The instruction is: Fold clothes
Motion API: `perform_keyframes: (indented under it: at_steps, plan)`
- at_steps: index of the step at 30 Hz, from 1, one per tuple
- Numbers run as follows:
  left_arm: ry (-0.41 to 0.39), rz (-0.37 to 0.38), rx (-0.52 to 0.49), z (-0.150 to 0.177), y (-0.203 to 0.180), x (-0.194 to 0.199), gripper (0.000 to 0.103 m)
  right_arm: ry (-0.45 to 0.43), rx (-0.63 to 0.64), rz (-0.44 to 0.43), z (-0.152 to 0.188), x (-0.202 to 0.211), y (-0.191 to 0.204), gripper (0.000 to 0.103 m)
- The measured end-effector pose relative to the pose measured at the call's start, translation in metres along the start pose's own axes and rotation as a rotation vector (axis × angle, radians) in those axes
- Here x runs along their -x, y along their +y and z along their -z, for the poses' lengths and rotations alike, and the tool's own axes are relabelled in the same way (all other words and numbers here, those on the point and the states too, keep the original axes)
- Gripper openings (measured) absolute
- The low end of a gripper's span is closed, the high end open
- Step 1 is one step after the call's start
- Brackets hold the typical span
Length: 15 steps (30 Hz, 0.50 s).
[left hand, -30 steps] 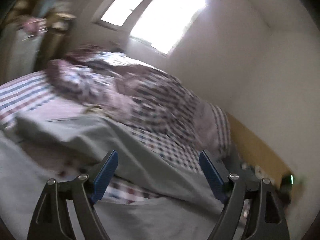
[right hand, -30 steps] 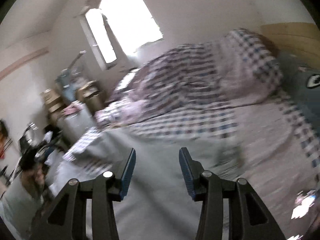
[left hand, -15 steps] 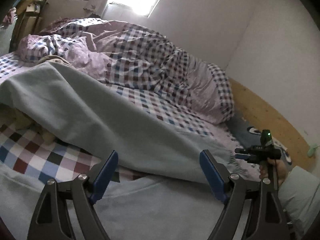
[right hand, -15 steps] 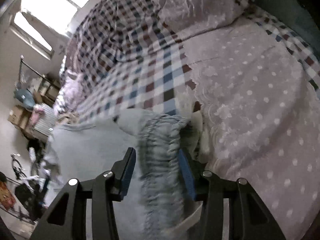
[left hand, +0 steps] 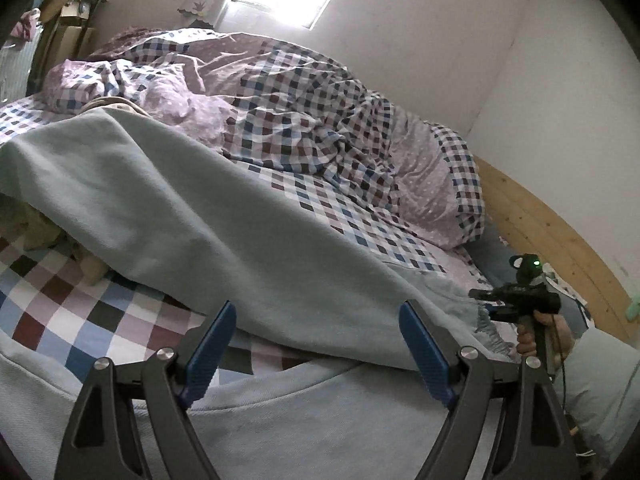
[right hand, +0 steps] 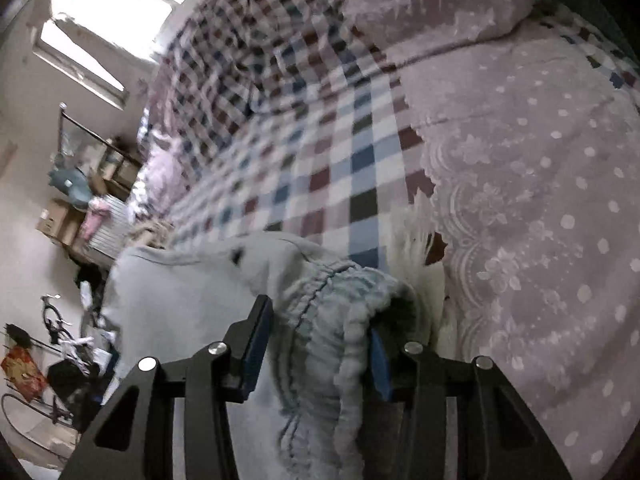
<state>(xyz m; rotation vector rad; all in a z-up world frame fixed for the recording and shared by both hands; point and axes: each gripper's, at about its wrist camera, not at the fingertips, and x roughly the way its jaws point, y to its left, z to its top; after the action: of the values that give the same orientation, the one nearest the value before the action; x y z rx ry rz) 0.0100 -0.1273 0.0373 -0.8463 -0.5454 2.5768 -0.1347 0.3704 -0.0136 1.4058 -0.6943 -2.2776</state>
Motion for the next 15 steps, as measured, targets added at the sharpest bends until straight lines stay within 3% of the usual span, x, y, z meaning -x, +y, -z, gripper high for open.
perform_keyframes:
  at_steps: [2, 3, 6, 12, 15]
  plan:
    - [-0.001, 0.000, 0.010, -0.001, 0.001, -0.002, 0.086, -0.011, 0.010, 0.043, -0.006, -0.008, 0.005, 0.030]
    - [-0.002, 0.000, 0.017, -0.001, 0.002, -0.003, 0.086, -0.027, 0.027, 0.084, -0.008, -0.009, 0.009, 0.010]
    - [-0.005, 0.000, 0.037, -0.003, 0.005, -0.006, 0.086, -0.122, 0.067, 0.144, -0.016, 0.006, 0.022, 0.008]
    - [-0.026, 0.003, 0.050, -0.006, 0.008, -0.002, 0.086, -0.402, 0.032, 0.246, -0.033, 0.065, 0.026, 0.007]
    - [-0.038, -0.007, 0.050, -0.008, 0.011, 0.000, 0.086, -0.467, 0.027, 0.333, -0.047, 0.078, 0.024, 0.007]
